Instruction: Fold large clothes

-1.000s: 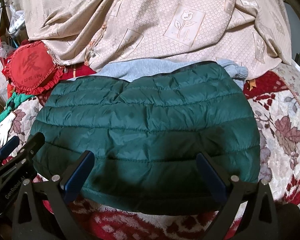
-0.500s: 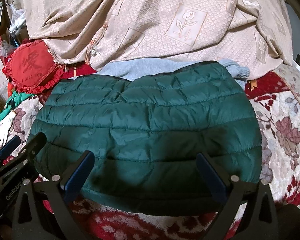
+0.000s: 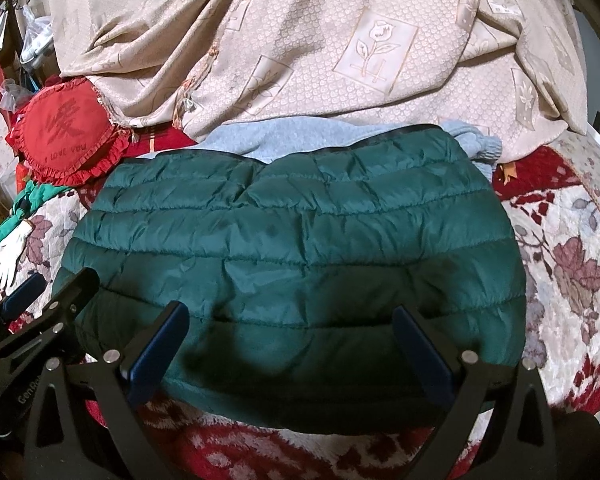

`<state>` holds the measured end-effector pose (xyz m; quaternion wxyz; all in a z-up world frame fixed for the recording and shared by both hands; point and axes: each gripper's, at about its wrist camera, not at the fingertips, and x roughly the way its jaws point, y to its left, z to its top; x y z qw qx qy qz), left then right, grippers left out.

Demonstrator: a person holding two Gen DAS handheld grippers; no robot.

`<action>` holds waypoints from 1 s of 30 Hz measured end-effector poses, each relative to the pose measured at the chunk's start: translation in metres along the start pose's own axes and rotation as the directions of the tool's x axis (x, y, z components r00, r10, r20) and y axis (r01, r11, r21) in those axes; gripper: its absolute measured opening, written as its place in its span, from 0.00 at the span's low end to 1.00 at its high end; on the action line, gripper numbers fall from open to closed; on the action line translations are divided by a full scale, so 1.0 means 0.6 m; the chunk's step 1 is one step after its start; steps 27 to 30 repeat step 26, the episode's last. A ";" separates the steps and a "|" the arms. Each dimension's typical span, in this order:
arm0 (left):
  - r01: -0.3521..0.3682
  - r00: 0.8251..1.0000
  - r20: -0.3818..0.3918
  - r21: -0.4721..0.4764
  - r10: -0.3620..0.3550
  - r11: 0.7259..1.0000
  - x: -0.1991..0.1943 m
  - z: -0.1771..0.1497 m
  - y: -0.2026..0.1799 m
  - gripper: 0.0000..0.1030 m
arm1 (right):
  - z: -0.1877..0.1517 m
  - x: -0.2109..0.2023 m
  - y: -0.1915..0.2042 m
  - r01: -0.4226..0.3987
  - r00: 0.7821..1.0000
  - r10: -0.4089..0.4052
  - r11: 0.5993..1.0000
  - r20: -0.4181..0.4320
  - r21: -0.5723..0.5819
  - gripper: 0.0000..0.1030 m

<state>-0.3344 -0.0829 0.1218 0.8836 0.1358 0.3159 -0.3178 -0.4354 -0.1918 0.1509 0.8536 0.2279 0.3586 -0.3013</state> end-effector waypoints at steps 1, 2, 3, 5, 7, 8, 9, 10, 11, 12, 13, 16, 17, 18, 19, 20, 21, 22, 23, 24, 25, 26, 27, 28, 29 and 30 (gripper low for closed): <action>0.000 1.000 -0.001 -0.001 0.000 1.000 0.000 0.000 0.000 0.65 | 0.000 0.000 0.001 0.001 1.000 -0.001 1.000 0.000 -0.002 1.00; 0.000 1.000 -0.001 -0.001 0.000 1.000 0.000 0.000 0.001 0.65 | 0.000 0.001 0.001 0.001 1.000 -0.001 1.000 0.000 -0.003 1.00; -0.001 1.000 -0.001 -0.001 0.001 1.000 0.001 0.000 0.001 0.65 | 0.000 0.001 0.001 0.001 1.000 -0.001 1.000 0.000 -0.003 1.00; 0.001 1.000 -0.006 -0.003 -0.001 1.000 0.002 0.000 0.001 0.65 | 0.000 0.002 0.001 0.003 1.000 -0.003 1.000 -0.002 -0.005 1.00; 0.002 1.000 -0.010 -0.005 -0.002 1.000 0.004 0.000 0.000 0.65 | 0.000 0.004 0.001 0.003 1.000 -0.003 1.000 -0.005 -0.004 1.00; 0.002 1.000 -0.011 -0.005 -0.002 1.000 0.005 0.000 0.000 0.65 | 0.000 0.004 0.001 0.003 1.000 -0.003 1.000 -0.006 -0.004 1.00; 0.002 1.000 -0.011 -0.005 -0.002 1.000 0.006 0.000 0.000 0.65 | -0.001 0.005 0.001 0.003 1.000 -0.003 1.000 -0.007 -0.003 1.00; 0.002 1.000 -0.011 -0.006 -0.002 1.000 0.005 0.000 0.001 0.65 | -0.001 0.005 0.001 0.003 1.000 -0.003 1.000 -0.008 -0.004 1.00; 0.002 1.000 -0.011 -0.006 -0.002 1.000 0.006 -0.001 0.001 0.65 | -0.001 0.005 0.000 0.003 1.000 -0.003 1.000 -0.008 -0.005 1.00; 0.003 1.000 -0.012 -0.006 -0.003 1.000 0.006 -0.001 0.001 0.65 | 0.000 0.005 0.000 0.004 1.000 -0.005 1.000 -0.008 -0.006 1.00; 0.003 1.000 -0.012 -0.006 -0.003 1.000 0.006 0.000 0.001 0.65 | 0.000 0.005 0.000 0.004 1.000 -0.004 1.000 -0.008 -0.005 1.00; 0.003 1.000 -0.014 -0.006 -0.003 1.000 0.007 0.000 0.002 0.65 | 0.000 0.006 0.001 0.003 1.000 -0.004 1.000 -0.010 -0.006 1.00; 0.004 1.000 -0.016 -0.006 -0.004 1.000 0.008 0.000 0.002 0.65 | 0.000 0.007 0.001 0.004 1.000 -0.004 1.000 -0.011 -0.007 1.00; 0.004 1.000 -0.017 -0.006 -0.004 1.000 0.008 0.000 0.002 0.65 | 0.000 0.007 0.001 0.005 1.000 -0.005 1.000 -0.012 -0.008 1.00; 0.003 1.000 -0.017 -0.005 -0.003 1.000 0.009 0.000 0.002 0.65 | 0.000 0.008 0.001 0.004 1.000 -0.005 1.000 -0.014 -0.009 1.00; 0.003 1.000 -0.014 -0.004 -0.003 1.000 0.009 0.000 0.002 0.65 | 0.001 0.010 0.002 0.005 1.000 -0.005 1.000 -0.015 -0.009 1.00; 0.007 1.000 -0.013 -0.005 -0.007 1.000 0.010 0.000 0.003 0.65 | 0.001 0.010 0.002 0.005 1.000 -0.005 1.000 -0.015 -0.010 1.00; 0.013 1.000 -0.011 -0.006 -0.013 1.000 0.011 0.001 0.004 0.65 | 0.001 0.010 0.002 0.006 1.000 -0.006 1.000 -0.015 -0.010 1.00; 0.017 1.000 -0.010 -0.007 -0.017 1.000 0.012 0.002 0.005 0.65 | 0.002 0.011 0.002 0.007 1.000 -0.007 1.000 -0.018 -0.011 1.00; 0.019 1.000 -0.009 -0.007 -0.019 1.000 0.013 0.003 0.007 0.65 | 0.003 0.013 0.002 0.006 1.000 -0.007 1.000 -0.020 -0.012 1.00; 0.022 1.000 -0.010 -0.004 -0.022 1.000 0.014 0.004 0.008 0.65 | 0.004 0.013 0.001 0.007 1.000 -0.008 1.000 -0.020 -0.014 1.00; 0.026 1.000 -0.010 -0.003 -0.026 1.000 0.015 0.006 0.009 0.65 | 0.006 0.015 0.001 0.008 1.000 -0.008 1.000 -0.019 -0.017 1.00; 0.026 1.000 -0.010 -0.003 -0.026 1.000 0.015 0.006 0.009 0.65 | 0.006 0.015 0.001 0.008 1.000 -0.008 1.000 -0.019 -0.017 1.00; 0.026 1.000 -0.010 -0.003 -0.026 1.000 0.015 0.006 0.009 0.65 | 0.006 0.015 0.001 0.008 1.000 -0.008 1.000 -0.019 -0.017 1.00; 0.026 1.000 -0.010 -0.003 -0.026 1.000 0.015 0.006 0.009 0.65 | 0.006 0.015 0.001 0.008 1.000 -0.008 1.000 -0.019 -0.017 1.00; 0.026 1.000 -0.010 -0.003 -0.026 1.000 0.015 0.006 0.009 0.65 | 0.006 0.015 0.001 0.008 1.000 -0.008 1.000 -0.019 -0.017 1.00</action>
